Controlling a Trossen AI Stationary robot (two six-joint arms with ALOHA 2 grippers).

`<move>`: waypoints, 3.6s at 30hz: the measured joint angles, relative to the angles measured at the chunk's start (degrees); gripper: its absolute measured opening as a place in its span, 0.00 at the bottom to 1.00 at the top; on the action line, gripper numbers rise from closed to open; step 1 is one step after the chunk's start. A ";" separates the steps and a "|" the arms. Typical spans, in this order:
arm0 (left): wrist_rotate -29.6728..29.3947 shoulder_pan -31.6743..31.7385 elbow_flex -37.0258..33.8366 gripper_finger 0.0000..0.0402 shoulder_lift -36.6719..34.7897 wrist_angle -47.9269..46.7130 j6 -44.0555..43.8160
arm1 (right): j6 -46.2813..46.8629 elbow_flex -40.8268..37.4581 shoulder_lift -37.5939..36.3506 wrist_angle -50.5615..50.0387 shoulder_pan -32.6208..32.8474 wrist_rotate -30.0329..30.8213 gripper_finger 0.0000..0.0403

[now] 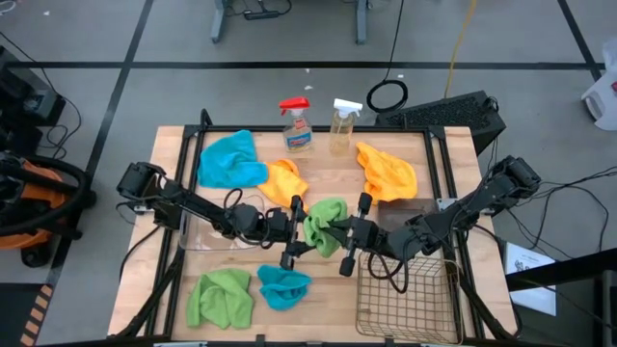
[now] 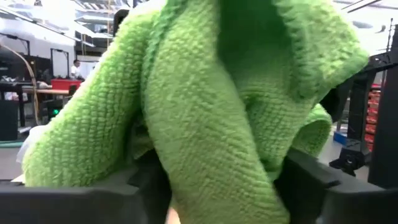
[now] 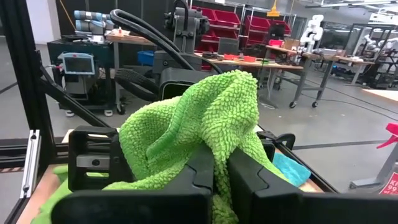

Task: Sort microfiber towel by color & place in baskets
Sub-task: Put the right green microfiber cloth into the transparent bin

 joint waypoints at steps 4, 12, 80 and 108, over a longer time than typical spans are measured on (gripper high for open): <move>0.09 0.00 0.00 0.31 0.00 -0.41 0.07 | 0.00 0.00 0.00 -0.17 0.02 -0.15 0.03; 0.21 0.00 0.00 0.05 0.00 -0.65 1.18 | 3.01 0.00 0.00 -1.11 0.28 -0.10 0.06; -8.73 -13.31 0.01 0.04 -63.03 -90.12 -23.10 | 21.97 -0.07 -4.24 -37.74 4.02 0.79 0.49; -7.96 -13.27 -1.97 0.05 -69.28 -109.58 -32.11 | 23.38 0.02 -4.24 -37.72 3.89 2.32 0.49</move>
